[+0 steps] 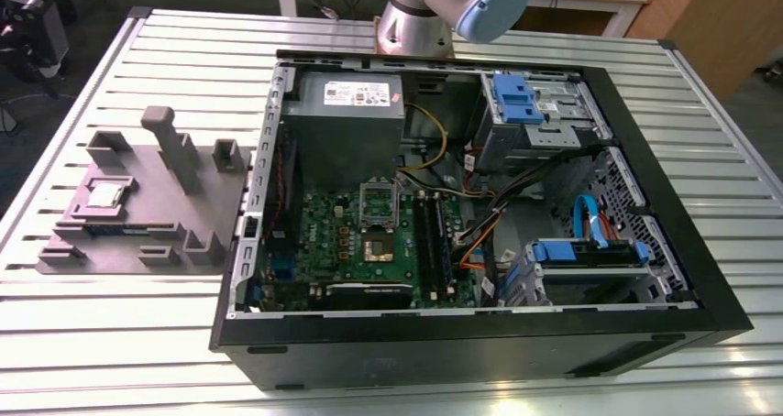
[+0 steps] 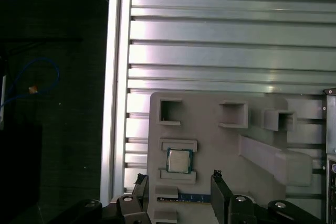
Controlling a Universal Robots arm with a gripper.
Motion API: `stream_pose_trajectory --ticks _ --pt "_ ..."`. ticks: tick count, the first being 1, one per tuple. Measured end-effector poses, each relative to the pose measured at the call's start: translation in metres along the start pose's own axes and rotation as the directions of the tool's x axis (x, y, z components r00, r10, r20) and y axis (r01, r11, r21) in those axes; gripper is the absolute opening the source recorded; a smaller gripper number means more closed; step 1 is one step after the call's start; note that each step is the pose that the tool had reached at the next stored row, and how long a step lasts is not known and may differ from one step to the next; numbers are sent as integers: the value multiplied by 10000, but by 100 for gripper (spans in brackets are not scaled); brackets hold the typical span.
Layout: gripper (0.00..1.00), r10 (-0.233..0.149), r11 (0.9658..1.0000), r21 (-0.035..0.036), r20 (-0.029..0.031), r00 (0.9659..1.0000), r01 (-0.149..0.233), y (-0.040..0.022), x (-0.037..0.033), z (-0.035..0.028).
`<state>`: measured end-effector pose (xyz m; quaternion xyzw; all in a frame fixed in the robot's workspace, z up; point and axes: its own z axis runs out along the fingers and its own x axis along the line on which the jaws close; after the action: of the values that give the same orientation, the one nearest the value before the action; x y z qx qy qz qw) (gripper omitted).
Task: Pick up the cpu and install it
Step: 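Pick up the cpu and move it towards the insertion slot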
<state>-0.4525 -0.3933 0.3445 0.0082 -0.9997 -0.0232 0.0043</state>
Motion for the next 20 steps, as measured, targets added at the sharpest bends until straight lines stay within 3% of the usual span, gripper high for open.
stream_pose_trajectory --ticks 20 --pt "59 -10 10000 0 1 10000 10 -2 0 27"
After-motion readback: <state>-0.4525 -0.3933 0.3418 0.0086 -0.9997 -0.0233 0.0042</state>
